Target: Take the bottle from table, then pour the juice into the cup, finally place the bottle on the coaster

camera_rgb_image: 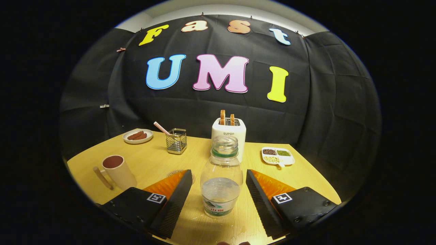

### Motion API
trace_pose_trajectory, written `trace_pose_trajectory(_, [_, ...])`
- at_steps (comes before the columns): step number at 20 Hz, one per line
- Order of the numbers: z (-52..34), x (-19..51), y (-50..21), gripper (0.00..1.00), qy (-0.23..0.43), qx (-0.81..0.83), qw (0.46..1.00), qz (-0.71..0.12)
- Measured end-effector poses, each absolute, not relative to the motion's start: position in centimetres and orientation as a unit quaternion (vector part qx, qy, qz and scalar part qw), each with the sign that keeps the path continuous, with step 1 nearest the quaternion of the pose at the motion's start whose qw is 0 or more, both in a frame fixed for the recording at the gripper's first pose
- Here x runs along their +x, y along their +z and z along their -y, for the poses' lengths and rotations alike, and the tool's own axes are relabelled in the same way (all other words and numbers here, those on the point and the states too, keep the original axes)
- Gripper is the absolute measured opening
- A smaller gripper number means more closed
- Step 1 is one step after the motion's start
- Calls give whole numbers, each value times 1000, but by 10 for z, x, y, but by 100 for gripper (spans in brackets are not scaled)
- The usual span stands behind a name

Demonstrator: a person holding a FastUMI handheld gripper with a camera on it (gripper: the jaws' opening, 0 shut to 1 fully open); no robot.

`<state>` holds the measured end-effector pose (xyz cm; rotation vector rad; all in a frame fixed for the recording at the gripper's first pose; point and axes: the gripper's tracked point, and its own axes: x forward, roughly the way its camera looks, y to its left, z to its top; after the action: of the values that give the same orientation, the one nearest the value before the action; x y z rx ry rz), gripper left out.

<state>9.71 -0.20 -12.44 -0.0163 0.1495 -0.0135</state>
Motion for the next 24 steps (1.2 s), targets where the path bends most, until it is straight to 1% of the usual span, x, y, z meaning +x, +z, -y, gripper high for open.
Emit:
trace_pose_trajectory(10, [5,106,-150,98,-6,20,996,-91])
trace_pose_trajectory(12, [4,108,-145,95,-5,25,996,-84])
trace_pose_trajectory(13, [4,109,-145,89,-6,24,996,-81])
trace_pose_trajectory(15, [3,111,-149,82,-5,25,996,-84])
trace_pose_trajectory(20, [2,114,-151,81,1,15,996,-83])
trace_pose_trajectory(24, [1,114,-151,78,14,2,996,-91])
